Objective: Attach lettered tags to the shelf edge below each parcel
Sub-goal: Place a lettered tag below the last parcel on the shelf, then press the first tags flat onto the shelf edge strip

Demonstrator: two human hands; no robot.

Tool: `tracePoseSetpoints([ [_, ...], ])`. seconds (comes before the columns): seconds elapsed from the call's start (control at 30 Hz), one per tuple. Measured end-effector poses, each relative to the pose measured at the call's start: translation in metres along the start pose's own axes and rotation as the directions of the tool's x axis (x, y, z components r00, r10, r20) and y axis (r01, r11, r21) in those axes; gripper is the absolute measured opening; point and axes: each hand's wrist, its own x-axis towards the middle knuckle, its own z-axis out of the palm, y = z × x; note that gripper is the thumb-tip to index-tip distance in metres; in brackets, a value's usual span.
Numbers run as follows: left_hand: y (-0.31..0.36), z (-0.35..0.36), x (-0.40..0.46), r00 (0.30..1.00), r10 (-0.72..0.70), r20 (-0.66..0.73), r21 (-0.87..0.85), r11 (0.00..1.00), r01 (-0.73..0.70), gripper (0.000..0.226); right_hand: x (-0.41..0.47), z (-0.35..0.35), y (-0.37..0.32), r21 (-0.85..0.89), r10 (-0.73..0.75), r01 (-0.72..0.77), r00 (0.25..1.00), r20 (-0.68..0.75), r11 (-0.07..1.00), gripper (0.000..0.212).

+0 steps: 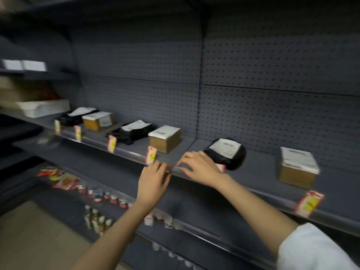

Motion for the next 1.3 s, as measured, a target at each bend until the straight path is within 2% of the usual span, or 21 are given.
tracePoseSetpoints([
  [0.27,-0.211,-0.108,-0.049,0.969,-0.245,-0.029,0.239,0.940,0.244,0.023,0.160,0.075,-0.166,0.178,-0.223,0.218,0.975,0.009,0.960,0.028],
  [0.5,-0.324,-0.142,-0.081,0.926,-0.370,-0.070,0.351,0.860,0.370,0.019,0.240,0.132,-0.254,0.248,-0.310,0.298,0.951,0.012,0.922,0.027],
  [0.73,-0.407,-0.132,-0.062,0.903,-0.424,-0.064,0.361,0.834,0.417,0.025,0.336,0.178,-0.282,0.280,-0.362,0.343,0.932,0.015,0.896,0.027],
  [1.0,-0.538,-0.118,0.032,0.900,-0.428,-0.079,0.312,0.847,0.430,0.027,0.490,0.221,-0.276,0.249,-0.322,0.313,0.947,-0.007,0.916,0.027],
  [1.2,-0.626,-0.098,0.108,0.919,-0.390,-0.052,0.251,0.886,0.390,0.031,0.587,0.242,-0.261,0.160,-0.237,0.239,0.971,-0.030,0.958,0.024],
  [1.3,-0.656,-0.076,0.137,0.950,-0.311,0.008,0.249,0.921,0.300,0.036,0.615,0.252,-0.257,0.114,-0.208,0.207,0.978,-0.002,0.972,0.023],
])
